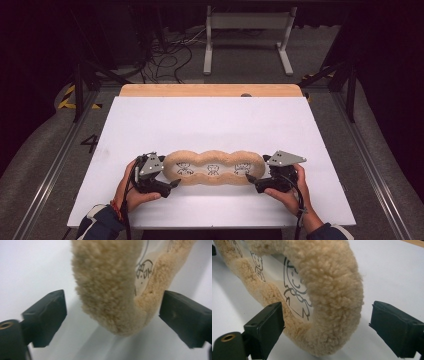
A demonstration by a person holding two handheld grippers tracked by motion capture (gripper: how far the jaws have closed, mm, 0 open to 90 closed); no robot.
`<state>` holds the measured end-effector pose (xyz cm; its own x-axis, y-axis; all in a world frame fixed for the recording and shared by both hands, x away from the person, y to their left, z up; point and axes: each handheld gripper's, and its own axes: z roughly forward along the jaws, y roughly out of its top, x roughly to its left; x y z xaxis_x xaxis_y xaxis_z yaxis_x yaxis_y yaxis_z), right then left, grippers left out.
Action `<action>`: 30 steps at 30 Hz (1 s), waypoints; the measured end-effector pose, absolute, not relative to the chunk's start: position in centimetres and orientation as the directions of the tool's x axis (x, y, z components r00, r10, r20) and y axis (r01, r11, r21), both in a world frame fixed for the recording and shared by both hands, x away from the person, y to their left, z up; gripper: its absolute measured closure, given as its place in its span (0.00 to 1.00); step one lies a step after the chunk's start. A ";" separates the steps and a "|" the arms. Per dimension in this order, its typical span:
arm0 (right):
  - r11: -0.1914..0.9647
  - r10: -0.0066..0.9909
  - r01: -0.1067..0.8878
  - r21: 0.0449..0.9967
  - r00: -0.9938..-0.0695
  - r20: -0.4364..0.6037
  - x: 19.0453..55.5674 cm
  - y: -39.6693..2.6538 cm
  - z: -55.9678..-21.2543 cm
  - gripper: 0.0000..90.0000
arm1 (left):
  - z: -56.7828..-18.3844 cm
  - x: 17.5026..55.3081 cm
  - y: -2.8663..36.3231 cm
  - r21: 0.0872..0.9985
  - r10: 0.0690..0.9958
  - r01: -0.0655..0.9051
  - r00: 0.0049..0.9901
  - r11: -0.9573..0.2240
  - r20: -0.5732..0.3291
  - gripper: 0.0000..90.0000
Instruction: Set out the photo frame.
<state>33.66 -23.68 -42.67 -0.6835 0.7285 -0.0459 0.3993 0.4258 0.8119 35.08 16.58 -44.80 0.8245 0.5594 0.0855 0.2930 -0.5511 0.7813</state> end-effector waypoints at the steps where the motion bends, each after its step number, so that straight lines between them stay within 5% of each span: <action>1: 0.424 0.728 0.398 0.813 -0.684 -0.045 33.7 -23.7 -42.7 0.12 | -44.8 35.1 16.6 0.781 0.559 0.293 0.824 -0.551 0.085 0.08; 30: 0.462 0.706 0.348 0.816 -0.701 -0.101 32.8 -24.4 -42.0 0.17 | -44.1 33.9 18.5 0.798 0.581 0.255 0.801 -0.546 0.142 0.08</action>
<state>32.80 -24.37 -42.03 -0.7015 0.7055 -0.1008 0.3478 0.4623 0.8157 33.88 18.46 -44.10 0.8010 0.5815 0.1424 0.2546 -0.5462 0.7980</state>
